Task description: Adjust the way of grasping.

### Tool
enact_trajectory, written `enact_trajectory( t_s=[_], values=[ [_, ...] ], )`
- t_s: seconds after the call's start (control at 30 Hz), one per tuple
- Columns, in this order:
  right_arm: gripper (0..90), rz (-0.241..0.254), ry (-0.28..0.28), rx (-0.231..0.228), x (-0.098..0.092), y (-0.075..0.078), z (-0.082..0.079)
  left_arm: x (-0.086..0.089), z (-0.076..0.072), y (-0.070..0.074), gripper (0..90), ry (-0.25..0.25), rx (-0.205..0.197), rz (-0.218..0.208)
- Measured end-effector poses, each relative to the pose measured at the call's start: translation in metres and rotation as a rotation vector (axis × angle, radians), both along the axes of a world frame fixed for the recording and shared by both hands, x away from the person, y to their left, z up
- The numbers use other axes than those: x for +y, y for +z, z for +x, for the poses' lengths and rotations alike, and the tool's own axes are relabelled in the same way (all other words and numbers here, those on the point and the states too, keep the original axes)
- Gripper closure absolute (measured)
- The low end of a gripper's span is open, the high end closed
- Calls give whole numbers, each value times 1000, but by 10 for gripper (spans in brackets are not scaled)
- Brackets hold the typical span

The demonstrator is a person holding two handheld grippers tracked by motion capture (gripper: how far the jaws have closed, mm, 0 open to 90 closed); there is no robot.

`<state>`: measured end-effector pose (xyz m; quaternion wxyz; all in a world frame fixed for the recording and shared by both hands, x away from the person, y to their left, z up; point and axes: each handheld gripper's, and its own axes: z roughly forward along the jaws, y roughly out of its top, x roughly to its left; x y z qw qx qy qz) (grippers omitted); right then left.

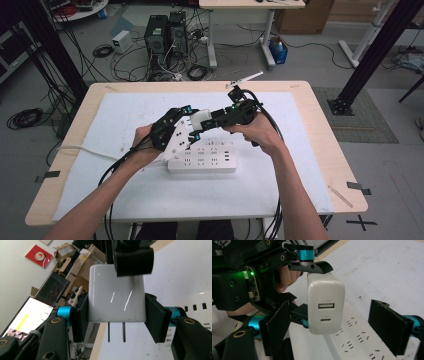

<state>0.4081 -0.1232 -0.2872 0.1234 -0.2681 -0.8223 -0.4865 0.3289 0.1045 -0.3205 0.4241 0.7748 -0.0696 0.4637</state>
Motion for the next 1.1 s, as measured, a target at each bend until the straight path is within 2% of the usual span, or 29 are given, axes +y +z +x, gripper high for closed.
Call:
enact_trajectory(
  t_s=[0.13,0.2,0.37,0.5,0.6,0.77,1.0,1.1],
  values=[
    [182,21,-1,19,2,-5,1,-2,-1,1,425,-8,-3,-6],
    [238,39,6,20,1,-7,1,-3,-1,1,425,-10,-5,-3],
    [269,64,9,23,0,-8,1,-4,-1,0,425,-18,-1,1],
    [330,74,16,26,0,-8,1,-6,-1,0,425,-13,-12,1],
    [361,86,12,22,1,-8,1,-6,-1,0,425,-14,-6,-1],
    [418,81,2,9,1,-8,1,-7,-1,-1,425,-13,-9,0],
    [467,121,-1,12,-1,-5,-2,-5,-1,0,425,-10,-10,-8],
    [502,112,-5,6,-1,-5,-2,-5,-1,1,425,-8,-11,-6]
  ],
)
